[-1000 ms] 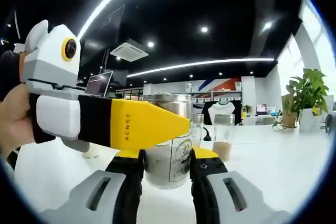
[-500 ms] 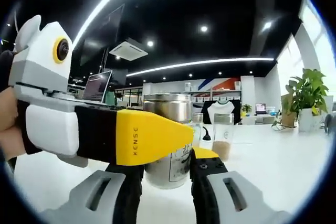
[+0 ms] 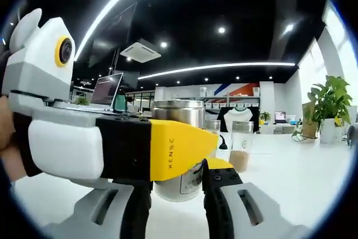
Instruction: Rotate the seasoning bottle until the label or dispensing opening points toward the visible target arrow and the bottle remains upright within the marked orientation range
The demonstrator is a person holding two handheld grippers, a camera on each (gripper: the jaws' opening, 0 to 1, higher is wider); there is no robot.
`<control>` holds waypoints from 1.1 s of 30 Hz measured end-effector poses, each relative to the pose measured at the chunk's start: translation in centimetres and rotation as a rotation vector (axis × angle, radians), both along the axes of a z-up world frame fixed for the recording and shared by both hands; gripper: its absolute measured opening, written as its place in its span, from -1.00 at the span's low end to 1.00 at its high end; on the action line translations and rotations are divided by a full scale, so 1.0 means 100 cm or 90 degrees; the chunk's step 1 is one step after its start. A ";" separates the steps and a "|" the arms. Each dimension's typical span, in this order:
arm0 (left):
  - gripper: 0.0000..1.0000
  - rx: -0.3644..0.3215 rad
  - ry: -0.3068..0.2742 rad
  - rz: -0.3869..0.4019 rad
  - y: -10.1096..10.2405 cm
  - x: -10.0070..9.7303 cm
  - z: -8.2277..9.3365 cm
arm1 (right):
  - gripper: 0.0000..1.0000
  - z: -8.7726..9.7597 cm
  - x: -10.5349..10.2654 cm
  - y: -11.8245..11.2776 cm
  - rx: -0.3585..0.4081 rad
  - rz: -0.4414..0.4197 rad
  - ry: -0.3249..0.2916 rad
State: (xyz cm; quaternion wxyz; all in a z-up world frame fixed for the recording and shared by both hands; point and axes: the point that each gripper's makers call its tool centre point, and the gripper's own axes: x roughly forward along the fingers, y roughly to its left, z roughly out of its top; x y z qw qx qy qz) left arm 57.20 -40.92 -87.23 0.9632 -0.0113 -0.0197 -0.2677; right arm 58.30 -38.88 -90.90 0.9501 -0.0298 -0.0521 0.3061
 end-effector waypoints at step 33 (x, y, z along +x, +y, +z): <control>-0.27 0.067 -0.027 -0.116 0.008 0.002 -0.002 | -0.36 -0.002 -0.007 0.017 0.022 0.062 0.018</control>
